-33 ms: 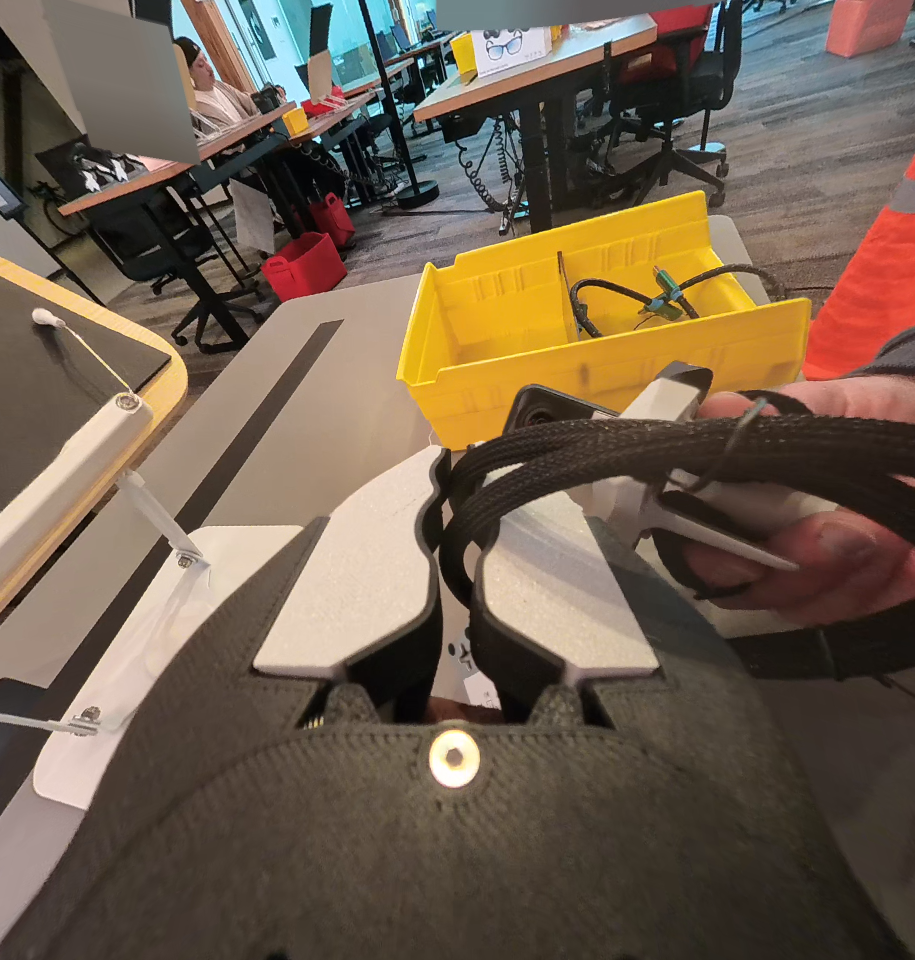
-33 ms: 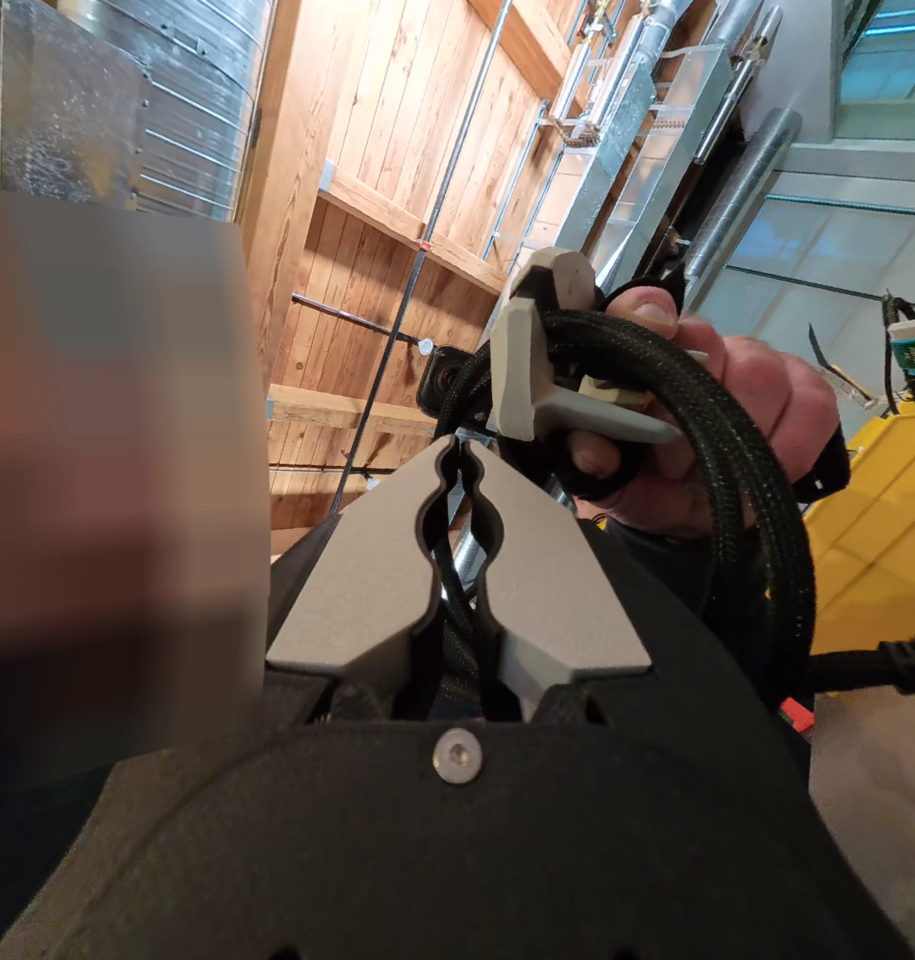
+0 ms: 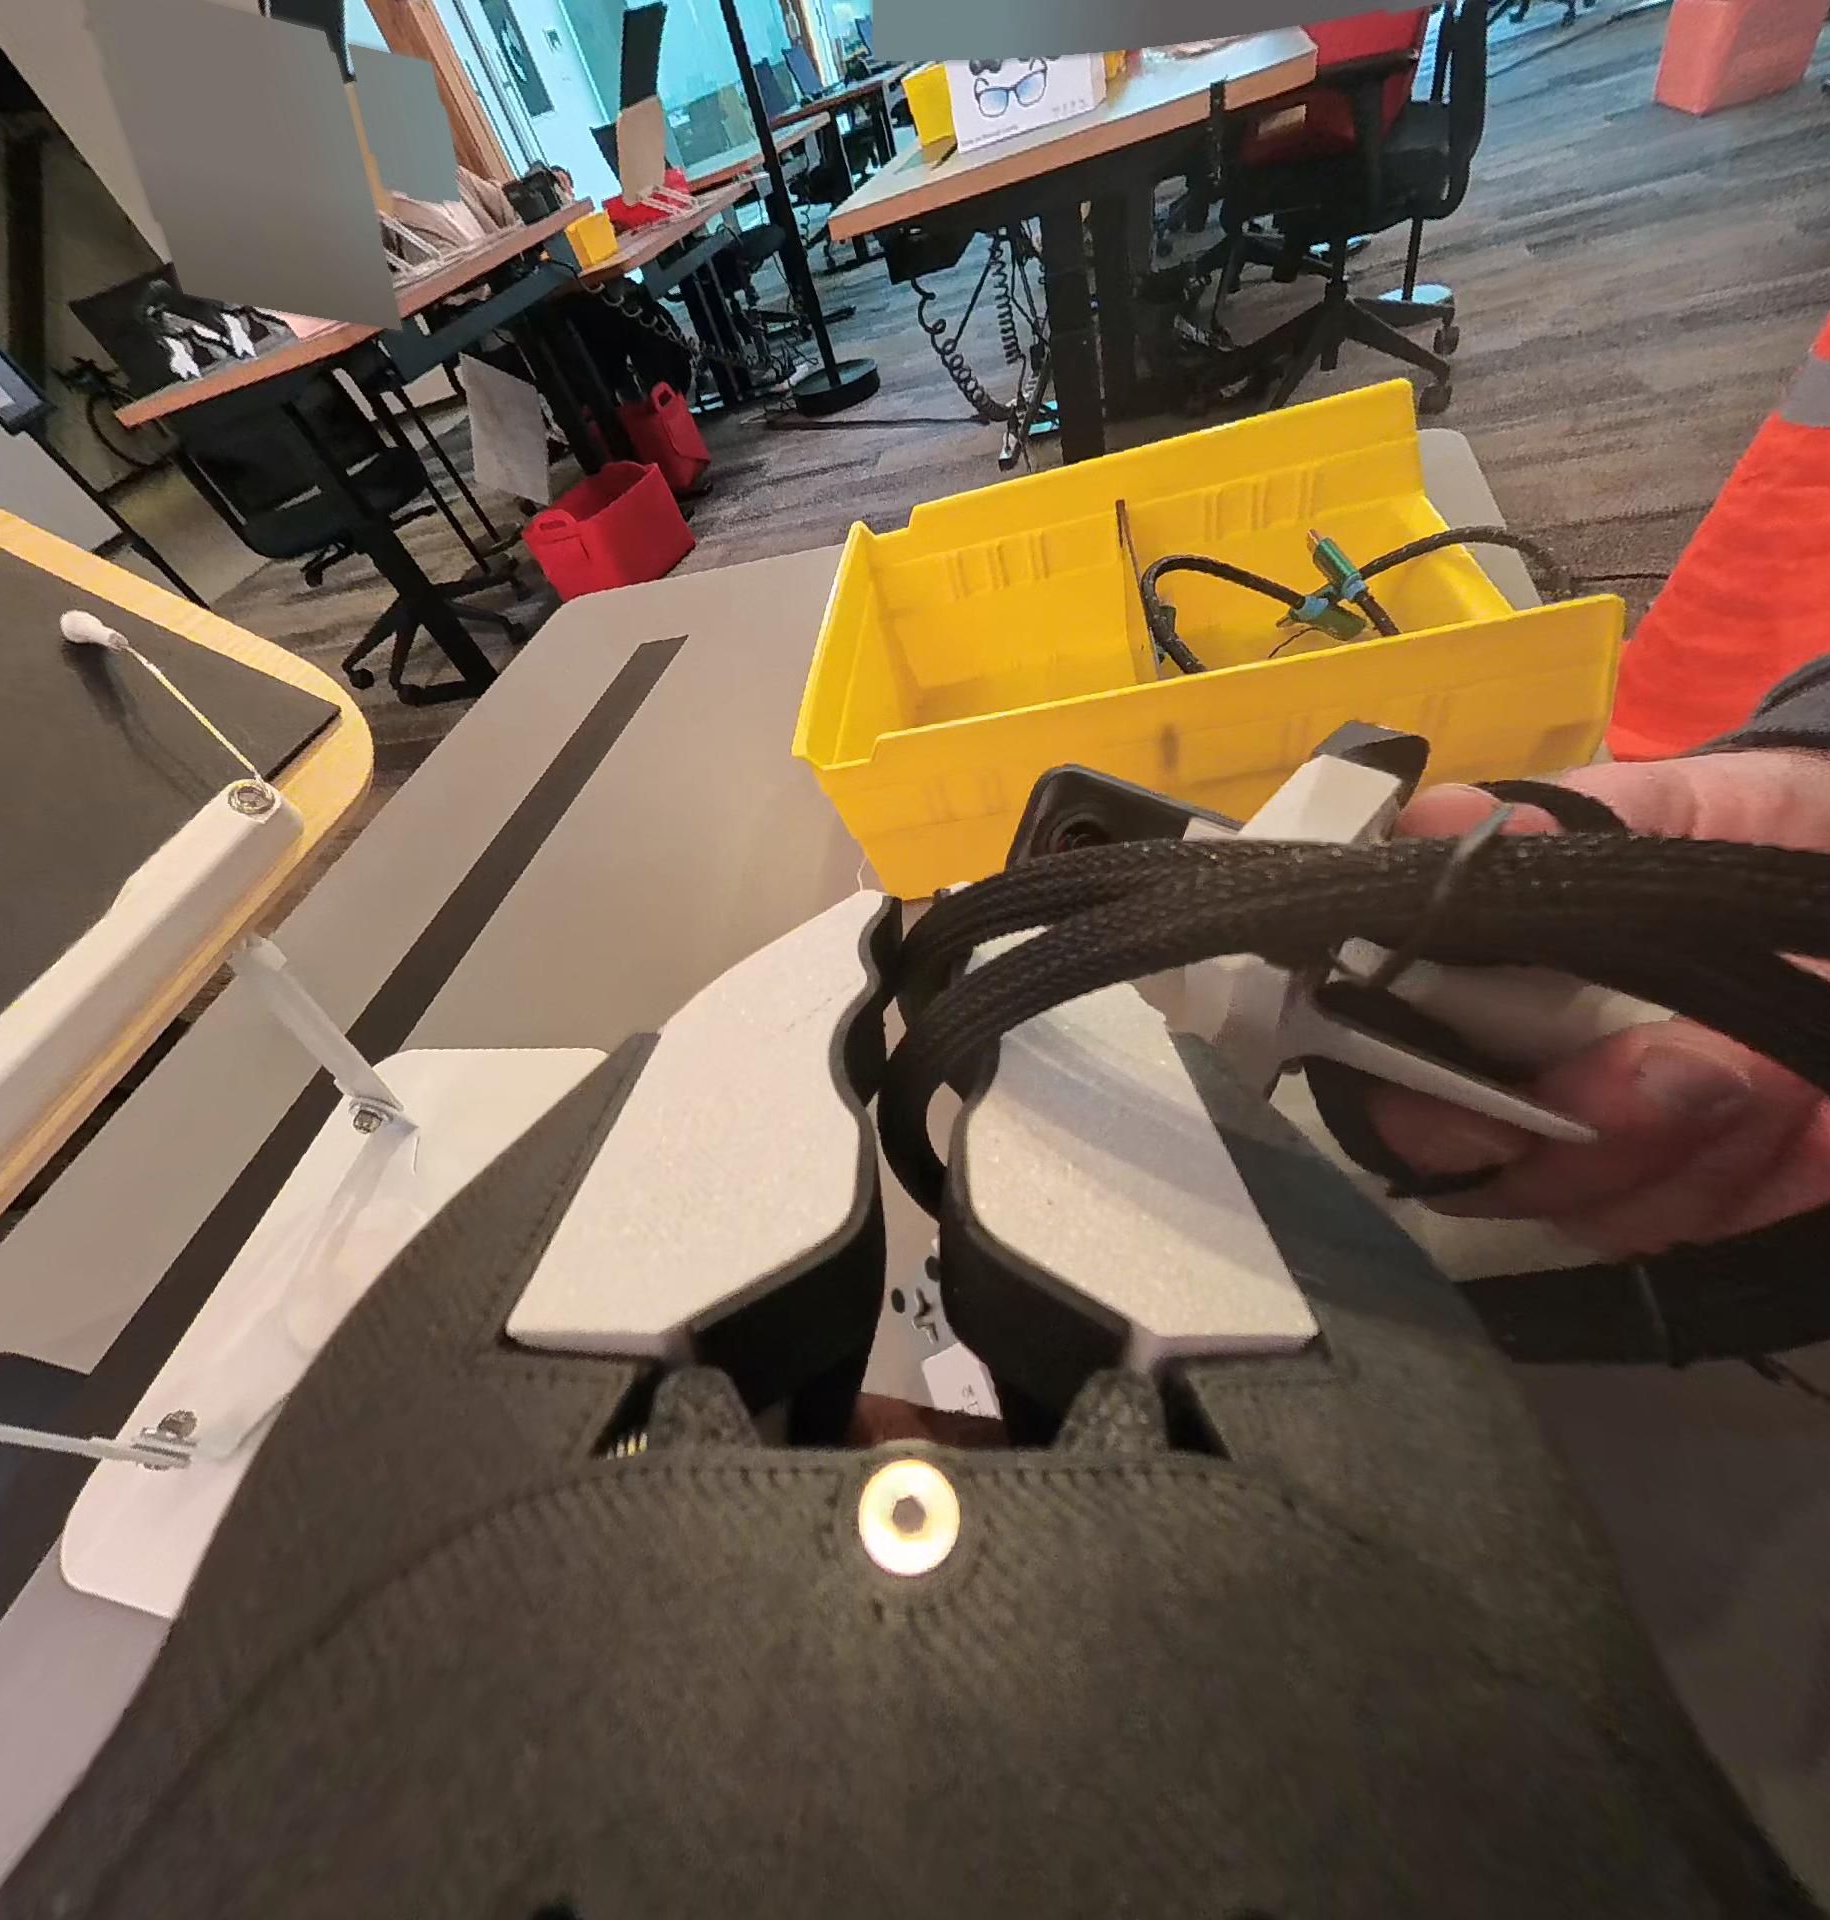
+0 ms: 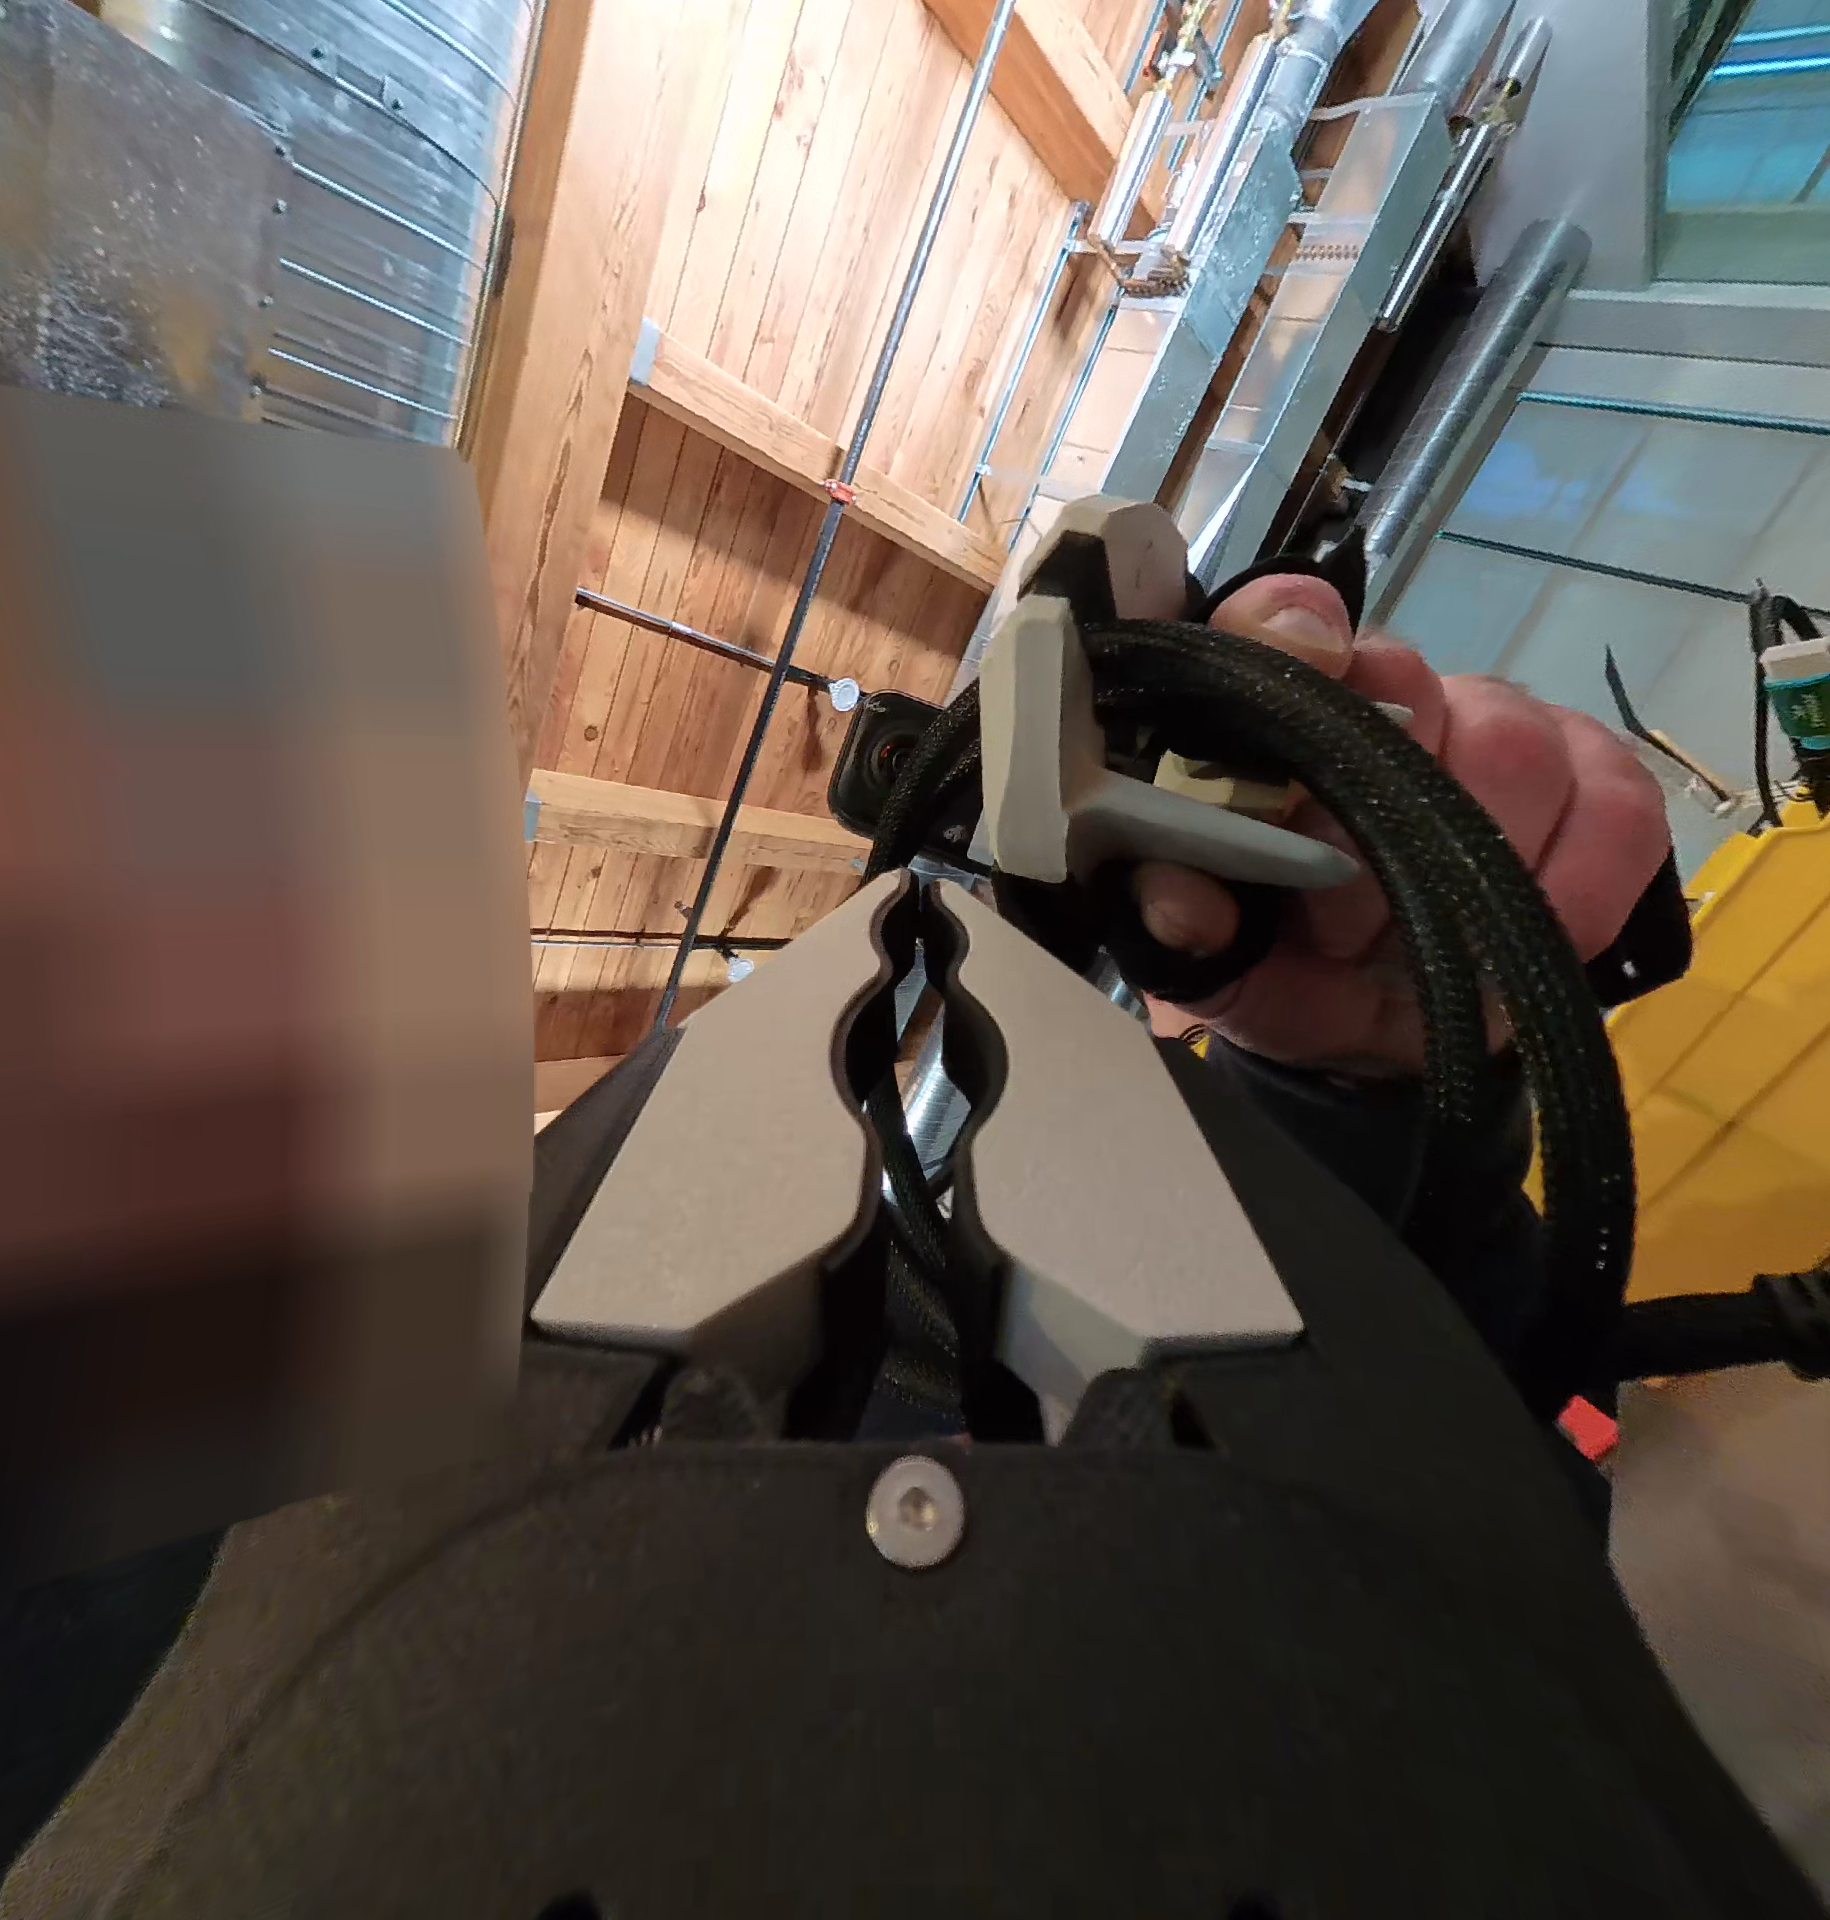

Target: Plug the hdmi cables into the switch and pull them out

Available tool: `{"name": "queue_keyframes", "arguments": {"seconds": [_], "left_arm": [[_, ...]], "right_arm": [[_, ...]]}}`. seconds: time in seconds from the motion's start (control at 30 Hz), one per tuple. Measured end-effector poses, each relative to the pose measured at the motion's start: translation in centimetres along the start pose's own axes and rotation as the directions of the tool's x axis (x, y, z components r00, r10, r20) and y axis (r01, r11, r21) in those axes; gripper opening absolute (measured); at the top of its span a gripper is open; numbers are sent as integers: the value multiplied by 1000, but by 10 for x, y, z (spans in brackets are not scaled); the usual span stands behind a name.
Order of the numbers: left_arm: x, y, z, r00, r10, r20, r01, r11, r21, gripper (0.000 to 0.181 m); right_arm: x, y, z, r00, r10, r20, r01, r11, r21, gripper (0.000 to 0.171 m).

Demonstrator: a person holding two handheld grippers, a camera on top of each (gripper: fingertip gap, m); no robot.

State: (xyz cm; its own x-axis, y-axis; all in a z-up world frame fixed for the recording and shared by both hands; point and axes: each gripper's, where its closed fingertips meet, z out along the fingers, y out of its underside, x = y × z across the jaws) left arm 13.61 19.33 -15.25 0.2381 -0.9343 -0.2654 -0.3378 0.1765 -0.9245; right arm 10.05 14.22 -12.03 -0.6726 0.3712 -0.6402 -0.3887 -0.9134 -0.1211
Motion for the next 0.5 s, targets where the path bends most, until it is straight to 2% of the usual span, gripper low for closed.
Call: {"name": "queue_keyframes", "arguments": {"seconds": [0.33, 0.5], "left_arm": [[-1, 8, 0, 997, -74, 13, 74, 997, -2, 4], [-1, 11, -1, 995, -101, 21, 101, 995, -5, 4]], "right_arm": [[5, -9, -1, 984, -111, -137, 114, 993, 15, 0], [8, -10, -1, 990, -49, -129, 55, 997, 50, 9]]}}
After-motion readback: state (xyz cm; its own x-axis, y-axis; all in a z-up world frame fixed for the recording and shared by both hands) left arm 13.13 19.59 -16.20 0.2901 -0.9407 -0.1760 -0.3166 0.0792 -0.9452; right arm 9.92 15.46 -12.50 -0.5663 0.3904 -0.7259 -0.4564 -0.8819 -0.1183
